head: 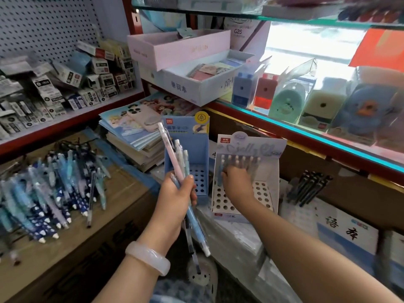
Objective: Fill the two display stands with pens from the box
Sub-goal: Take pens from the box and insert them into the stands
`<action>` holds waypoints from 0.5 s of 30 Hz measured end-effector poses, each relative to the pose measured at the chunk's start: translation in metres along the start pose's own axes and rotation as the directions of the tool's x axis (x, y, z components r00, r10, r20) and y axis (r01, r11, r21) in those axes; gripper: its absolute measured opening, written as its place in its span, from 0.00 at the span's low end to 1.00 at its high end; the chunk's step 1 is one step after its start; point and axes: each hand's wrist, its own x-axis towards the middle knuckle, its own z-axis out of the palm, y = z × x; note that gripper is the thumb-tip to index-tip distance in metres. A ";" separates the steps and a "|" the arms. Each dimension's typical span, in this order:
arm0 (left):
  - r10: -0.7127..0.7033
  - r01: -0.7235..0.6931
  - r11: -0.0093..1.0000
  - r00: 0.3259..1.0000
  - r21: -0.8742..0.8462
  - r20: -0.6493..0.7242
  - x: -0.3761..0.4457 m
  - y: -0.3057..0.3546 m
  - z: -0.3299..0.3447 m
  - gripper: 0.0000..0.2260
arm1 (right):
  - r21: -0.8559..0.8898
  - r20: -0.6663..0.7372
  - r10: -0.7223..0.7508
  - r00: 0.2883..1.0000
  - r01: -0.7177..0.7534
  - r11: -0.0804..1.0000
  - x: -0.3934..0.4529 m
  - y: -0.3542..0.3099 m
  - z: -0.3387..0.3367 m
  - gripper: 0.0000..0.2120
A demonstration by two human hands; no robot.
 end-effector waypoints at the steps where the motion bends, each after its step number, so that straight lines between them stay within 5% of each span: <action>1: -0.004 0.005 1.000 1.000 -0.012 0.009 0.000 0.000 -0.001 0.02 | 0.000 0.004 0.013 1.000 -0.013 1.000 0.002 -0.001 0.002 0.12; 8: -0.044 0.051 0.993 0.997 -0.107 0.062 -0.001 0.001 -0.008 0.03 | -0.015 0.114 0.044 0.992 -0.043 0.999 -0.002 0.008 -0.009 0.12; 11: -0.051 0.061 0.991 0.995 -0.118 0.091 -0.001 0.000 -0.008 0.03 | 0.307 0.192 -0.033 0.981 -0.028 0.951 -0.012 -0.005 -0.029 0.12; 15: -0.071 0.080 0.992 0.993 -0.098 0.092 -0.002 -0.002 -0.005 0.03 | 0.695 0.268 -0.203 0.942 -0.044 0.717 -0.025 -0.041 -0.062 0.12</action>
